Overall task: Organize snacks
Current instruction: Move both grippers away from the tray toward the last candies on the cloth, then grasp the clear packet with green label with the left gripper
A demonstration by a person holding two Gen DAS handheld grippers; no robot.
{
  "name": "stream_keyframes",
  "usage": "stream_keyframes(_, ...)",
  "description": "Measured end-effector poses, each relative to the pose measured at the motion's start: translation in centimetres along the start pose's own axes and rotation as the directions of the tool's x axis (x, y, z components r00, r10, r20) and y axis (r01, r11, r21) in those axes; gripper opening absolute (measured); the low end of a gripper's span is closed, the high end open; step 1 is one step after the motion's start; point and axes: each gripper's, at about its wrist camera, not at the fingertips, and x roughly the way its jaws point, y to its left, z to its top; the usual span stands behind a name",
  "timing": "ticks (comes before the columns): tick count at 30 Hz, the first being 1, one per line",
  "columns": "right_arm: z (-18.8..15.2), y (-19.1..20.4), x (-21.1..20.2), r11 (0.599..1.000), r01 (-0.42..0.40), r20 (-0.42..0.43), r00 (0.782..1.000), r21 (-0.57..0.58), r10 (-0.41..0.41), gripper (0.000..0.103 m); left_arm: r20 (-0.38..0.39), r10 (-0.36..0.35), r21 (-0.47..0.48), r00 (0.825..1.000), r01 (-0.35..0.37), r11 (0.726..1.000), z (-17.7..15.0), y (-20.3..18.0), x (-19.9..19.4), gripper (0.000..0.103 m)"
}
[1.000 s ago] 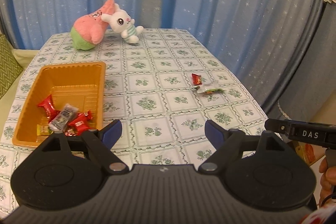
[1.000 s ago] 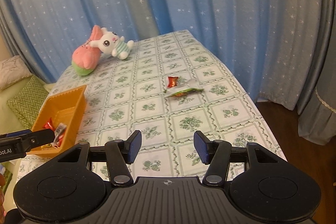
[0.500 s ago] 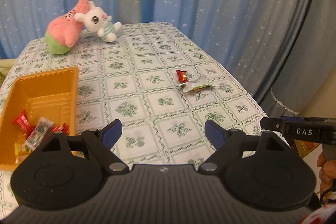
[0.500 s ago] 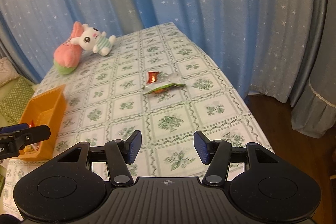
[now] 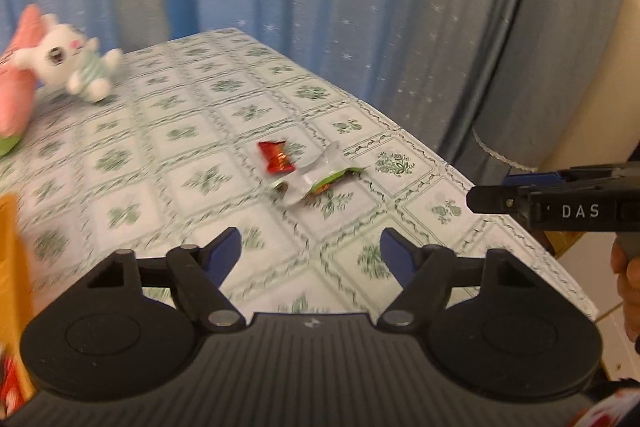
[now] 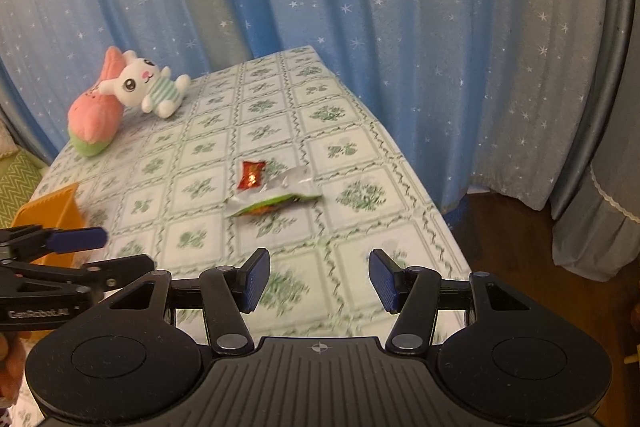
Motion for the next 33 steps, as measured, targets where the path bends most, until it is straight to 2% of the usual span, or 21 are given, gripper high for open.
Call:
stream_keyframes(6,0.9,-1.0,3.5,1.0,-0.003,-0.008,1.0,-0.003,0.003,0.055,-0.004,-0.039,0.098,0.999,0.039,0.994,1.7,0.1,5.4,0.067)
stream_keyframes(10,1.4,-1.4,5.3,1.0,-0.006,-0.015,1.0,-0.009,0.005,0.055,-0.012,-0.043,0.158,0.999,0.045,0.986,2.4,0.3,8.2,0.061)
stream_keyframes(15,1.6,-2.1,6.7,1.0,0.003,-0.017,1.0,0.006,-0.003,0.055,-0.014,-0.072,0.233,0.997,0.074,0.97,3.4,0.1,10.9,0.058)
stream_keyframes(18,1.6,-2.6,7.3,1.0,0.017,-0.017,1.0,0.016,-0.017,0.055,-0.018,-0.09,0.298,0.996,0.091,0.95,4.0,-0.5,12.1,0.056)
stream_keyframes(20,1.5,-3.0,7.5,1.0,0.022,-0.02,1.0,0.022,-0.022,0.055,-0.025,-0.09,0.335,0.996,0.093,0.937,4.3,-1.1,12.8,0.046)
stream_keyframes(21,1.5,-3.1,7.7,0.999,0.027,-0.022,0.999,0.024,-0.027,0.055,-0.031,-0.093,0.349,0.995,0.098,0.932,4.4,-1.2,13.2,0.044)
stream_keyframes(27,1.3,-3.5,8.3,0.999,0.041,-0.033,0.999,0.032,-0.04,0.055,-0.093,-0.085,0.38,0.992,0.115,0.918,4.4,-1.7,15.1,0.042)
stream_keyframes(29,1.3,-3.5,8.4,0.999,0.04,-0.033,0.999,0.031,-0.039,0.055,-0.091,-0.069,0.387,0.993,0.099,0.917,4.1,-1.7,15.1,0.035)
stream_keyframes(31,1.3,-3.5,8.4,0.999,0.04,-0.033,0.999,0.031,-0.039,0.055,-0.079,-0.046,0.375,0.996,0.072,0.924,4.0,-1.5,14.6,0.026)
stream_keyframes(33,1.4,-3.4,8.6,0.999,0.038,-0.032,0.999,0.031,-0.037,0.055,-0.072,-0.044,0.325,0.996,0.065,0.943,3.7,-0.9,13.6,0.026)
